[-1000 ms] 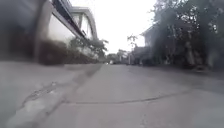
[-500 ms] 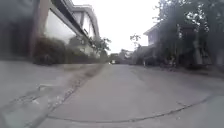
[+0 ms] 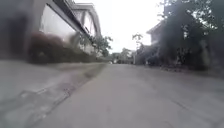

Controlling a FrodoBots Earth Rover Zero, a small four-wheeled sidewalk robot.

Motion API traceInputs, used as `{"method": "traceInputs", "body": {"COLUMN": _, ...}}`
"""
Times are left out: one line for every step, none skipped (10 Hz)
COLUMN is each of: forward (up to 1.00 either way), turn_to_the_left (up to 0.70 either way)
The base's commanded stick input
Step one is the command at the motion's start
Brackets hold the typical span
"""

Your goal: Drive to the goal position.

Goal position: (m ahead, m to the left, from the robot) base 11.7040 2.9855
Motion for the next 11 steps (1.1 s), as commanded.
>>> {"method": "traceInputs", "body": {"forward": 1.0, "turn_to_the_left": 0.0}}
{"method": "traceInputs", "body": {"forward": 1.0, "turn_to_the_left": 0.0}}
{"method": "traceInputs", "body": {"forward": 1.0, "turn_to_the_left": -0.14}}
{"method": "traceInputs", "body": {"forward": 1.0, "turn_to_the_left": -0.32}}
{"method": "traceInputs", "body": {"forward": 1.0, "turn_to_the_left": -0.21}}
{"method": "traceInputs", "body": {"forward": 1.0, "turn_to_the_left": 0.0}}
{"method": "traceInputs", "body": {"forward": 1.0, "turn_to_the_left": 0.0}}
{"method": "traceInputs", "body": {"forward": 1.0, "turn_to_the_left": 0.0}}
{"method": "traceInputs", "body": {"forward": 1.0, "turn_to_the_left": 0.0}}
{"method": "traceInputs", "body": {"forward": 1.0, "turn_to_the_left": 0.0}}
{"method": "traceInputs", "body": {"forward": 1.0, "turn_to_the_left": 0.0}}
